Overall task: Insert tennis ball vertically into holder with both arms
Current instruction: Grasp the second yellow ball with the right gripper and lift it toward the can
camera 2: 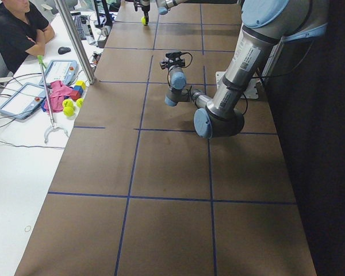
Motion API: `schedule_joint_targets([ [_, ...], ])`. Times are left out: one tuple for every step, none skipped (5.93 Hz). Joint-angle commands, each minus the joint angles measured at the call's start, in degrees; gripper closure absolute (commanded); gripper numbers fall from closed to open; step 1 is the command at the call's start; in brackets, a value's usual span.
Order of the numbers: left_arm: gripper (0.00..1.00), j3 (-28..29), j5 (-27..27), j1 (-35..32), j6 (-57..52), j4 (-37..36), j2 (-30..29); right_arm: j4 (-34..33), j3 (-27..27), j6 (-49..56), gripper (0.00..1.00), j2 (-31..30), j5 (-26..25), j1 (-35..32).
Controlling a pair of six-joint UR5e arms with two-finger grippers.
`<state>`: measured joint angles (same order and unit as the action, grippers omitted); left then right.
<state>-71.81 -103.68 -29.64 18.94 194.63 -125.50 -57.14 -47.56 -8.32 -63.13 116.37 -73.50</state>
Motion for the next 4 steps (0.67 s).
schedule_joint_targets([
  [0.02,0.0,0.06,-0.07,-0.04,-0.04,0.26,-6.17,-8.96,-6.38,1.0,2.56,3.74,-0.24],
  [0.02,0.09,0.06,-0.07,-0.04,-0.04,0.26,-19.37,-22.71,-11.49,1.0,1.79,5.86,0.54],
  [0.02,0.09,0.06,-0.07,-0.04,-0.04,0.26,-36.64,-38.59,-21.46,1.0,1.87,7.71,4.9],
  [0.02,0.17,0.06,-0.07,-0.04,-0.04,0.26,-46.65,-53.19,-34.0,1.0,2.21,7.99,11.64],
])
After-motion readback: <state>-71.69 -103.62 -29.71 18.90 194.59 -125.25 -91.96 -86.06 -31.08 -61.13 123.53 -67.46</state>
